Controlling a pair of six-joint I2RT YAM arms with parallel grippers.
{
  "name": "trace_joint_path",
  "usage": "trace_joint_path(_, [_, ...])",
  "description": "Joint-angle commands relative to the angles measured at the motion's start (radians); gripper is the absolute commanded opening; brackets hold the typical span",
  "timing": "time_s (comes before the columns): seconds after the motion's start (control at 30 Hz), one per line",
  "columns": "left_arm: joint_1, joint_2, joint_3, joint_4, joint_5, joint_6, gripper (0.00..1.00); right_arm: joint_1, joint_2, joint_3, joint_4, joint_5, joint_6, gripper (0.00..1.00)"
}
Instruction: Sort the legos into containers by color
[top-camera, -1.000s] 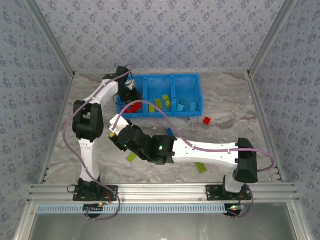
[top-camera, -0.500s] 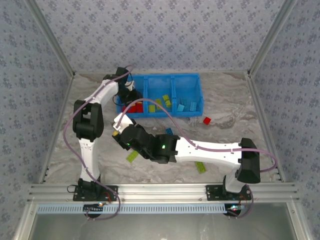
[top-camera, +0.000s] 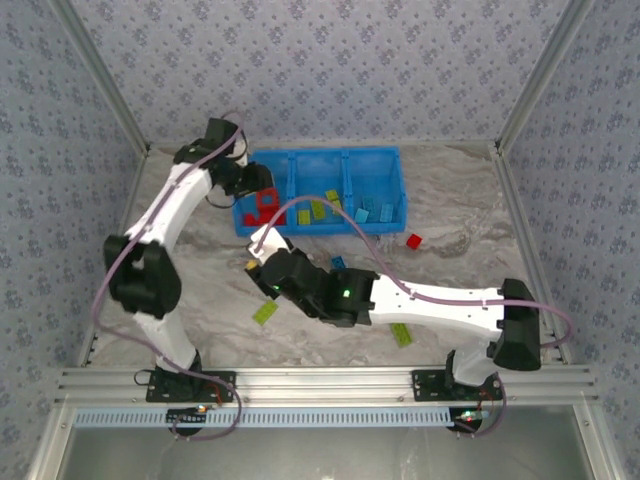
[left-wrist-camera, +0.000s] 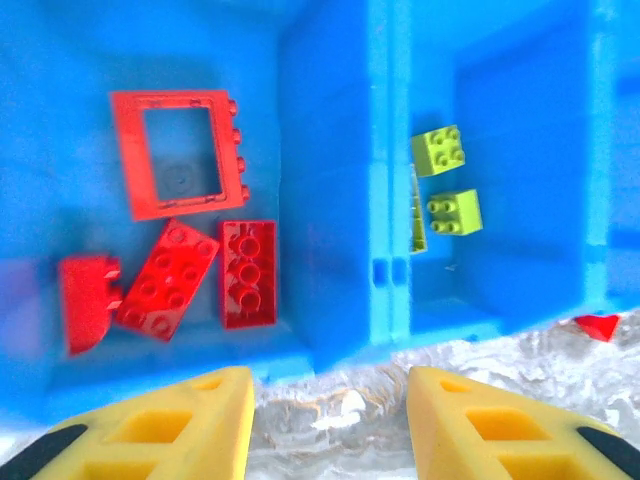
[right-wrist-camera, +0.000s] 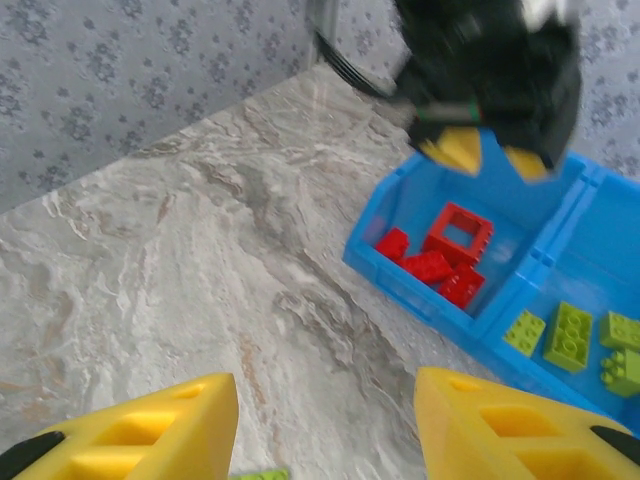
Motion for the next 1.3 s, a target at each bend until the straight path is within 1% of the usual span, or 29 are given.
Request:
trace_joint_path(0.0, [-0.003,-0.217,-0.105,0.019,-0.082,-0.061,0.45,-0.022,-0.067,-0.067,-0.029,0.041,0.072,0.52])
trace_joint_path(0.07, [-0.015,-0.338,-0.178,0.013,-0.084,-0.069,0.45,-0.036,-0.089,-0.116,-0.045,0.042,0.101,0.52])
trace_joint_path(0.13, [-0.044,-0.447,-0.231,-0.010,-0.075,-0.061,0.46,-0.066,-0.106,-0.141,-0.083,0.031,0.151,0.52])
trace_joint_path(0.17, [-0.071,-0.498,-0.257,-0.028,-0.073,-0.051,0.46,-0.089,-0.111,-0.188,-0.118,0.015,0.182,0.52])
trace_joint_path(0.23, [-0.136,-0.599,-0.303,-0.052,-0.071,-0.041,0.46,-0.128,-0.129,-0.227,-0.148,-0.020,0.206,0.53])
trace_joint_path(0.37, [-0.259,-0.784,-0.401,-0.108,-0.139,-0.080,0.46,-0.197,-0.126,-0.269,-0.174,-0.134,0.204,0.54])
trace_joint_path(0.47, [-0.321,-0.914,-0.488,-0.104,-0.169,-0.133,0.46,-0.196,-0.081,-0.262,-0.168,-0.186,0.200,0.53])
trace_joint_path(0.57, [-0.355,-1.005,-0.563,-0.064,-0.143,-0.159,0.48,-0.189,-0.036,-0.264,-0.166,-0.162,0.223,0.54])
trace_joint_path(0.67, [-0.367,-1.044,-0.609,-0.034,-0.087,-0.174,0.48,-0.241,-0.011,-0.274,-0.202,-0.156,0.274,0.58])
trace_joint_path(0.73, [-0.379,-1.051,-0.622,-0.023,-0.073,-0.180,0.48,-0.279,0.005,-0.276,-0.229,-0.163,0.285,0.63])
trace_joint_path(0.77, [-0.388,-1.054,-0.625,-0.020,-0.072,-0.181,0.48,-0.306,0.017,-0.275,-0.241,-0.183,0.288,0.64])
trace_joint_path(0.9, [-0.414,-1.048,-0.629,0.015,-0.056,-0.180,0.48,-0.388,0.074,-0.275,-0.246,-0.256,0.256,0.65])
trace_joint_path(1.07, [-0.448,-1.056,-0.631,0.071,-0.050,-0.180,0.48,-0.465,0.168,-0.256,-0.245,-0.318,0.222,0.67])
trace_joint_path(1.27, [-0.475,-1.048,-0.640,0.105,-0.050,-0.195,0.48,-0.497,0.247,-0.238,-0.223,-0.346,0.199,0.69])
